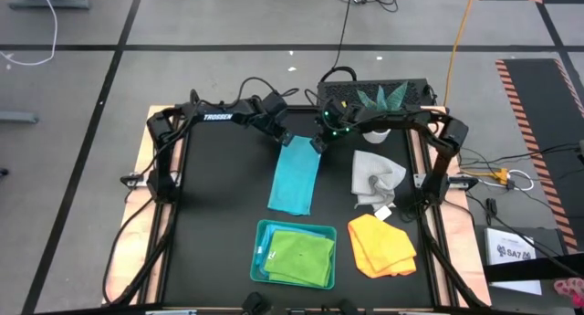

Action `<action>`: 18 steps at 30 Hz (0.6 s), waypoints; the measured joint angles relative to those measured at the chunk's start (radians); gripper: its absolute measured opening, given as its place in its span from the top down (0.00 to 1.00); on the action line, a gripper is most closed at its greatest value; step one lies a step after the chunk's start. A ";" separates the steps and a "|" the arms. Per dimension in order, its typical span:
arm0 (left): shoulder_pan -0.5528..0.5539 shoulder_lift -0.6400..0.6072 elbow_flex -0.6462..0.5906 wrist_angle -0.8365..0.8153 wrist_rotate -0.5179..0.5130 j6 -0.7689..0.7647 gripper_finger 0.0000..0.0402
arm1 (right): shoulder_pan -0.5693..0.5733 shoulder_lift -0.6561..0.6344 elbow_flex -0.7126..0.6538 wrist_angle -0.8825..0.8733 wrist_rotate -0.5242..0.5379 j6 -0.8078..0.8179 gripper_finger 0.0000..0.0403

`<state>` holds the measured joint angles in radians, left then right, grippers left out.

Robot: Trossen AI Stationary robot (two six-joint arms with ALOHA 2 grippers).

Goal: Fold microfiber towels
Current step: Fold the blue microfiber cloth

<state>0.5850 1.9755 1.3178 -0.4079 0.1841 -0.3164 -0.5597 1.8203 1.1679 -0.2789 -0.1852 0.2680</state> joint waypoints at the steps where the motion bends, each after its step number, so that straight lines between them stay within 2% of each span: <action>1: 0.000 0.000 0.000 0.001 0.000 0.000 0.67 | 0.000 0.001 0.000 -0.010 0.000 0.000 0.61; 10: -0.001 0.003 0.000 0.019 0.030 0.003 0.67 | -0.014 0.016 0.000 -0.053 0.032 -0.002 0.61; 18: -0.001 0.068 0.001 0.046 0.062 0.000 0.67 | -0.023 0.016 0.000 -0.065 0.031 0.008 0.61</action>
<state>0.5842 2.0432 1.3190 -0.3623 0.2456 -0.3168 -0.5827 1.8362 1.1679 -0.3435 -0.1543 0.2765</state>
